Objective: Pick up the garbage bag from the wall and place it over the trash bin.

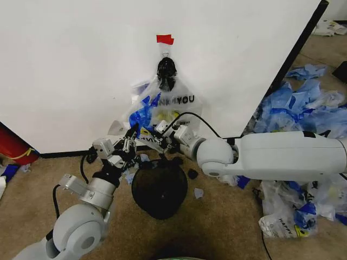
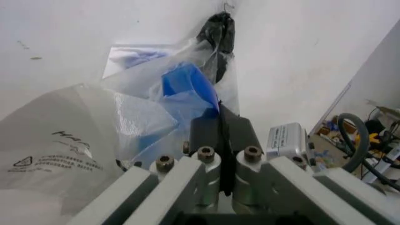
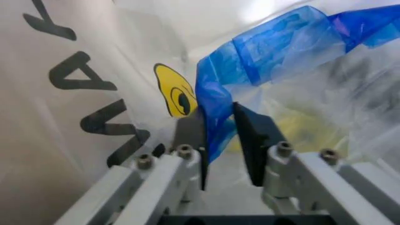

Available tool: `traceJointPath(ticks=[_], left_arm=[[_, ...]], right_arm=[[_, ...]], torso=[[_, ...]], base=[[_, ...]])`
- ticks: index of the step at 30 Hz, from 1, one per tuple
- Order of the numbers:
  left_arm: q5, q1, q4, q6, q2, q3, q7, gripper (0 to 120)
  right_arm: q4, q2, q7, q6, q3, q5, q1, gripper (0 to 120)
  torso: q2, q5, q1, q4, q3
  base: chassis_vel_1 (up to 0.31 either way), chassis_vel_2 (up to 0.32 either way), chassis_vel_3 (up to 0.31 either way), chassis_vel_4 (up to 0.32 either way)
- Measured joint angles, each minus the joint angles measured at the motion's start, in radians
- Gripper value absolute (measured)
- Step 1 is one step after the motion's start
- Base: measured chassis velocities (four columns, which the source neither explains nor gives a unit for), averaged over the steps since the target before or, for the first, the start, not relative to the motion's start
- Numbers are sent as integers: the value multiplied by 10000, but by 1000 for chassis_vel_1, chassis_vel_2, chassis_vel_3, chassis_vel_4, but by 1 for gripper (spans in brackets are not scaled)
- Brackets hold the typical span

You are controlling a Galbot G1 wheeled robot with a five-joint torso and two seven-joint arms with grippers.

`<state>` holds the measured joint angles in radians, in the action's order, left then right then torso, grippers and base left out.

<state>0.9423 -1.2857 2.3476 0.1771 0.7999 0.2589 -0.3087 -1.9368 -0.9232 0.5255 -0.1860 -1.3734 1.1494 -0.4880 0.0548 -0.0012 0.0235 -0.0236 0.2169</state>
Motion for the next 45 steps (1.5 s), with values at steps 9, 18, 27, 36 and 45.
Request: traceJointPath(ticks=[9,18,27,36,45], left_arm=[[-36,-63,-6,29,-2,20,6,0],[-68,-77,-100,29,20,20,11,0],[-17,116,-403,29,-98,89,-24,0],[2,159,-444,-8,-93,98,-75,0],[-155,23,-351,-26,6,329,-70,0]], right_arm=[[-54,167,35,93,-41,-230,114,0],[-462,800,97,417,422,-477,471,0],[-1472,2495,-85,1102,1783,-732,1379,0],[-1964,3730,-797,2791,4331,-1517,4036,0],[-1972,4015,-1643,4806,5986,-1363,6299,0]], torso=[[0,1,0,0,0],[0,1,0,1,0],[0,0,0,-2,0],[-1,1,0,0,-1],[-2,-5,0,0,0]], base=[[0,0,0,0],[0,0,0,0],[0,0,0,0],[0,0,0,0],[0,0,0,0]])
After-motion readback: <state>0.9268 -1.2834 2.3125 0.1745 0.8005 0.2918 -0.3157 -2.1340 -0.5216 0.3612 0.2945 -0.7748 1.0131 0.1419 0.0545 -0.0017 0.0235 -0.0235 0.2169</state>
